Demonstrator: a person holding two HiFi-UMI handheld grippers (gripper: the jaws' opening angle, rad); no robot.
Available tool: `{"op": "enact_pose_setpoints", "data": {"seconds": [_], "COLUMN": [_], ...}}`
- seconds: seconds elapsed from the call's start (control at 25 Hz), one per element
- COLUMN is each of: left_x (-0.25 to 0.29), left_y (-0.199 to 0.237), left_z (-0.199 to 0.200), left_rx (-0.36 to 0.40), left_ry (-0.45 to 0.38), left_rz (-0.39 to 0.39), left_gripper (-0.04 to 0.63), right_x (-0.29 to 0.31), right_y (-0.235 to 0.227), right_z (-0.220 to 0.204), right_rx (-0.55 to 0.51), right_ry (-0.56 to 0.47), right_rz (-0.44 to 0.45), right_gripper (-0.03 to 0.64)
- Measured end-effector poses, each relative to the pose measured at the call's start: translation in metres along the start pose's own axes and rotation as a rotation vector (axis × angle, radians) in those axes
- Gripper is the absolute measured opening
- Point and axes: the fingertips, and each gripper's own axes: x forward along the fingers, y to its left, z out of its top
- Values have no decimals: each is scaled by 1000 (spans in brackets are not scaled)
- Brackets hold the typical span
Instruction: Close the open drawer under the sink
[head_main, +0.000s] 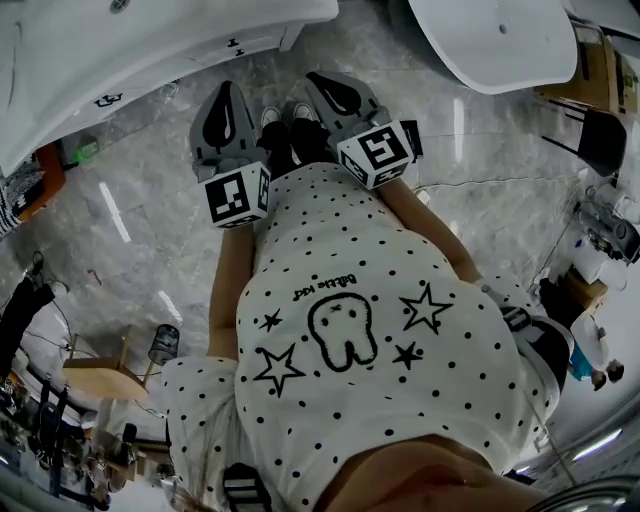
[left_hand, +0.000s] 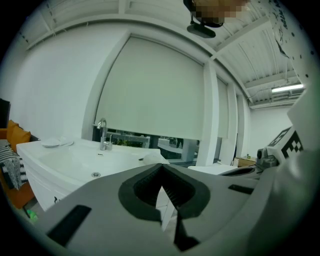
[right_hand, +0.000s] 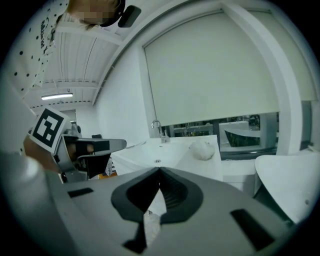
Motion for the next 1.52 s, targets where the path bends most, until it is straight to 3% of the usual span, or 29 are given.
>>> {"op": "enact_pose_setpoints", "data": {"seconds": [0.36,0.96,1.52], "left_x": [-3,-8,-2], "left_y": [-6,-23,-25], "left_z": [4,-10,-25], "left_rx": [25,38,-9], "left_ry": [-23,52,62], "left_rz": [-26,-110,-127], "left_gripper": [5,5,5], "right_x": [1,0,2], "right_y": [5,16,14], "right_z": [4,9,1], "right_rx": [-27,-79,-81], "right_ry": [-16,-47,-24], "right_rz": [18,55,50], "right_gripper": [15,14,14]}}
